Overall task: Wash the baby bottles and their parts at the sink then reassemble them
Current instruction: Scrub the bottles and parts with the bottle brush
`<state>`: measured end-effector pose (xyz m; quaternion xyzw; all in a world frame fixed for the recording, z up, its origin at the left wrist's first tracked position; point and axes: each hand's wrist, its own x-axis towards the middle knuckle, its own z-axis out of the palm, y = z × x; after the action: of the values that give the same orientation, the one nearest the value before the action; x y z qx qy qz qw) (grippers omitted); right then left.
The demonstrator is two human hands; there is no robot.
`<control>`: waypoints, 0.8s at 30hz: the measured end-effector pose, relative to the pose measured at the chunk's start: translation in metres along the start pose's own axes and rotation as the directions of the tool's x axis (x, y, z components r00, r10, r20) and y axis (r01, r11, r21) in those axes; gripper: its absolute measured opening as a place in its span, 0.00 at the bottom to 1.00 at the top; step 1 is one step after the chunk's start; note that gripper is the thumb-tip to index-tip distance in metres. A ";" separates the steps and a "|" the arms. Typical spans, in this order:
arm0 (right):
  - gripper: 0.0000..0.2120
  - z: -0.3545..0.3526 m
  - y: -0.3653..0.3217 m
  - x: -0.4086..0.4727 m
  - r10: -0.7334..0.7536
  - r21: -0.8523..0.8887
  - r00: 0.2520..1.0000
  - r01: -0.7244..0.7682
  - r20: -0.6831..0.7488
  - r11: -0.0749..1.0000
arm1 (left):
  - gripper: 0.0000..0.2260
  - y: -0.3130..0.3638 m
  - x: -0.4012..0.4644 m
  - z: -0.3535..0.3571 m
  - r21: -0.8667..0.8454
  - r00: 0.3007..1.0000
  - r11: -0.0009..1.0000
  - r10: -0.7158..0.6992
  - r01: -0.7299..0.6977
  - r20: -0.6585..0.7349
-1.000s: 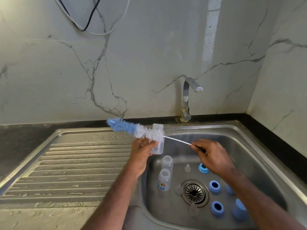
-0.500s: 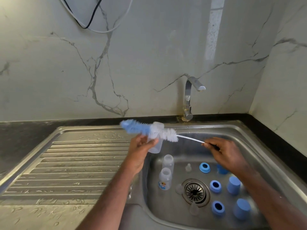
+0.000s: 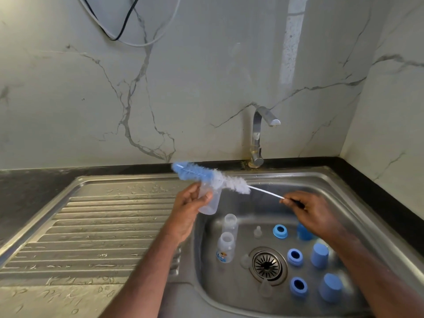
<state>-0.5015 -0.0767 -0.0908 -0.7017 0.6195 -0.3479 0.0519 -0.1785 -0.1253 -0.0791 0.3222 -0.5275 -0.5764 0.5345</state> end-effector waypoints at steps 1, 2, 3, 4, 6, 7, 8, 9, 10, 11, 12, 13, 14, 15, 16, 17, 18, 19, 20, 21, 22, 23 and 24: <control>0.04 0.006 -0.008 0.001 -0.040 0.010 0.999 0.040 0.013 0.999 | 0.17 -0.002 0.000 0.007 0.014 1.000 1.000 -0.018 0.018 0.011; 0.05 0.012 -0.017 0.002 -0.078 0.028 0.997 0.077 0.029 0.997 | 0.12 -0.004 0.000 0.013 0.014 0.999 0.999 -0.029 0.029 0.017; 0.05 0.016 -0.022 0.002 -0.096 0.046 0.994 0.094 0.042 0.994 | 0.08 -0.006 -0.001 0.017 0.012 0.999 0.999 -0.034 0.034 0.019; 0.06 0.017 -0.024 0.003 -0.097 0.056 0.994 0.094 0.047 0.994 | 0.07 -0.008 0.000 0.018 -0.010 0.999 0.999 -0.041 0.041 0.015; 0.05 0.011 -0.019 0.003 -0.050 0.049 0.998 0.048 0.044 0.998 | 0.10 -0.005 0.001 0.012 -0.080 0.999 0.996 -0.026 0.028 0.019; 0.05 0.005 -0.013 0.001 -0.013 0.043 0.999 0.011 0.050 0.999 | 0.15 -0.004 0.001 0.007 -0.103 1.000 0.995 -0.014 0.016 0.021; 0.05 0.000 -0.008 0.000 0.019 0.042 0.998 -0.022 0.062 0.999 | 0.19 -0.004 0.002 0.003 -0.113 1.000 0.993 -0.012 0.014 0.019; 0.05 -0.002 -0.005 -0.001 0.044 0.051 0.996 -0.048 0.071 0.998 | 0.22 -0.005 0.003 0.001 -0.122 1.000 0.992 -0.022 0.023 0.009; 0.05 -0.003 -0.004 -0.002 0.051 0.065 0.996 -0.056 0.076 0.996 | 0.23 -0.004 0.003 0.002 -0.126 0.999 0.991 -0.037 0.036 -0.004; 0.06 -0.001 -0.005 -0.001 0.041 0.074 0.996 -0.047 0.082 0.996 | 0.24 -0.004 0.002 0.005 -0.113 0.999 0.993 -0.045 0.043 -0.019; 0.06 0.003 -0.008 0.000 0.023 0.076 0.995 -0.030 0.095 0.997 | 0.24 -0.004 0.001 0.010 -0.072 0.999 0.996 -0.047 0.045 -0.024; 0.06 0.007 -0.011 0.000 0.012 0.074 0.994 -0.020 0.108 0.997 | 0.25 -0.004 0.000 0.014 -0.012 0.998 0.999 -0.050 0.050 -0.023; 0.06 0.009 -0.013 0.001 0.010 0.072 0.993 -0.019 0.120 0.997 | 0.28 -0.004 0.000 0.018 0.055 0.999 0.997 -0.048 0.049 -0.021; 0.07 0.011 -0.013 0.001 0.017 0.072 0.992 -0.027 0.129 0.997 | 0.31 -0.004 -0.001 0.020 0.099 0.999 0.994 -0.044 0.046 -0.020; 0.07 0.012 -0.011 0.002 0.023 0.072 0.991 -0.033 0.133 0.997 | 0.35 -0.004 -0.001 0.020 0.127 0.999 0.991 -0.041 0.043 -0.020; 0.07 0.012 -0.011 0.002 0.024 0.075 0.991 -0.034 0.133 0.997 | 0.35 -0.005 0.000 0.018 0.131 0.999 0.991 -0.039 0.041 -0.015; 0.06 0.013 -0.012 0.003 0.018 0.078 0.991 -0.029 0.135 0.997 | 0.33 -0.006 0.000 0.016 0.128 0.999 0.991 -0.037 0.037 -0.002; 0.06 0.014 -0.016 0.003 0.007 0.083 0.990 -0.019 0.140 0.996 | 0.30 -0.008 0.000 0.014 0.122 0.999 0.992 -0.043 0.041 0.014; 0.06 0.016 -0.020 0.003 -0.006 0.091 0.990 -0.007 0.144 0.996 | 0.27 -0.010 0.000 0.013 0.121 0.998 0.992 -0.052 0.047 0.038; 0.06 0.018 -0.025 0.003 -0.021 0.099 0.989 0.007 0.146 0.995 | 0.25 -0.011 -0.001 0.014 0.115 0.996 0.991 -0.071 0.066 0.046; 0.06 0.019 -0.030 0.003 -0.036 0.102 0.989 0.022 0.141 0.994 | 0.23 -0.011 0.000 0.014 0.100 0.995 0.991 -0.089 0.084 0.045; 0.07 0.018 -0.030 0.003 -0.041 0.102 0.990 0.028 0.134 0.994 | 0.20 -0.011 0.000 0.014 0.068 0.995 0.993 -0.097 0.094 0.039; 0.07 0.016 -0.026 0.003 -0.034 0.101 0.992 0.021 0.125 0.995 | 0.18 -0.011 0.001 0.012 0.034 0.995 0.995 -0.091 0.090 0.034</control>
<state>-0.4708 -0.0797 -0.0885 -0.7274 0.5870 -0.3341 0.1211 -0.1928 -0.1247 -0.0863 0.3440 -0.5312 -0.5970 0.4931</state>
